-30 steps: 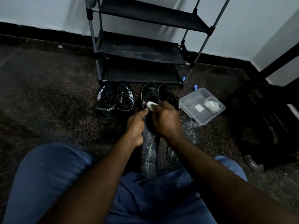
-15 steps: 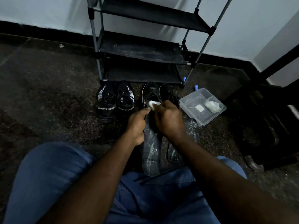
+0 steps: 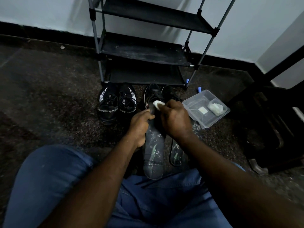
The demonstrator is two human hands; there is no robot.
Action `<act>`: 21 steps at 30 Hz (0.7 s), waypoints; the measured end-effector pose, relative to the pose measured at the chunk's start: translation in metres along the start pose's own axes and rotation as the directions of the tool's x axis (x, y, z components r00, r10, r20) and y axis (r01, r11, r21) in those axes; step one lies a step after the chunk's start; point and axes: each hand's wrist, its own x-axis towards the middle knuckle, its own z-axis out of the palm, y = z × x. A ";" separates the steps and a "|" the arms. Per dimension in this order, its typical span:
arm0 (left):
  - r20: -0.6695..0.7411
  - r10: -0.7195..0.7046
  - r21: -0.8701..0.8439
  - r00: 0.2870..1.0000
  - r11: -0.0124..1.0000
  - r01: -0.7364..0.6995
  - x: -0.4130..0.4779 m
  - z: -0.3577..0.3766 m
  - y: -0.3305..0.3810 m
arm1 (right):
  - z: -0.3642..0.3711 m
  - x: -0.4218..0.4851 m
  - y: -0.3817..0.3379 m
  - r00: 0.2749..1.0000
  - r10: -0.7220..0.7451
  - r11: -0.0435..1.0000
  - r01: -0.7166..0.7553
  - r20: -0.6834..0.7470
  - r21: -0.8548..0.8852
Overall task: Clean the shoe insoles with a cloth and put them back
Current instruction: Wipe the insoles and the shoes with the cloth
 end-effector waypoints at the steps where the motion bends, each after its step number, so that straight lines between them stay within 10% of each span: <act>1: -0.026 -0.002 0.009 1.000 1.000 0.002 -0.001 0.000 0.001 | 0.001 -0.001 -0.002 0.998 -0.056 0.998 0.057 0.027 -0.026; 16: -0.062 0.010 -0.002 0.998 1.000 -0.010 -0.001 -0.003 -0.001 | 0.001 -0.007 -0.009 0.985 -0.093 0.967 0.125 0.148 -0.220; 21: -0.045 0.004 -0.047 0.999 0.999 -0.006 0.000 -0.002 -0.002 | -0.004 -0.007 0.000 0.983 0.123 0.975 -0.095 0.133 -0.201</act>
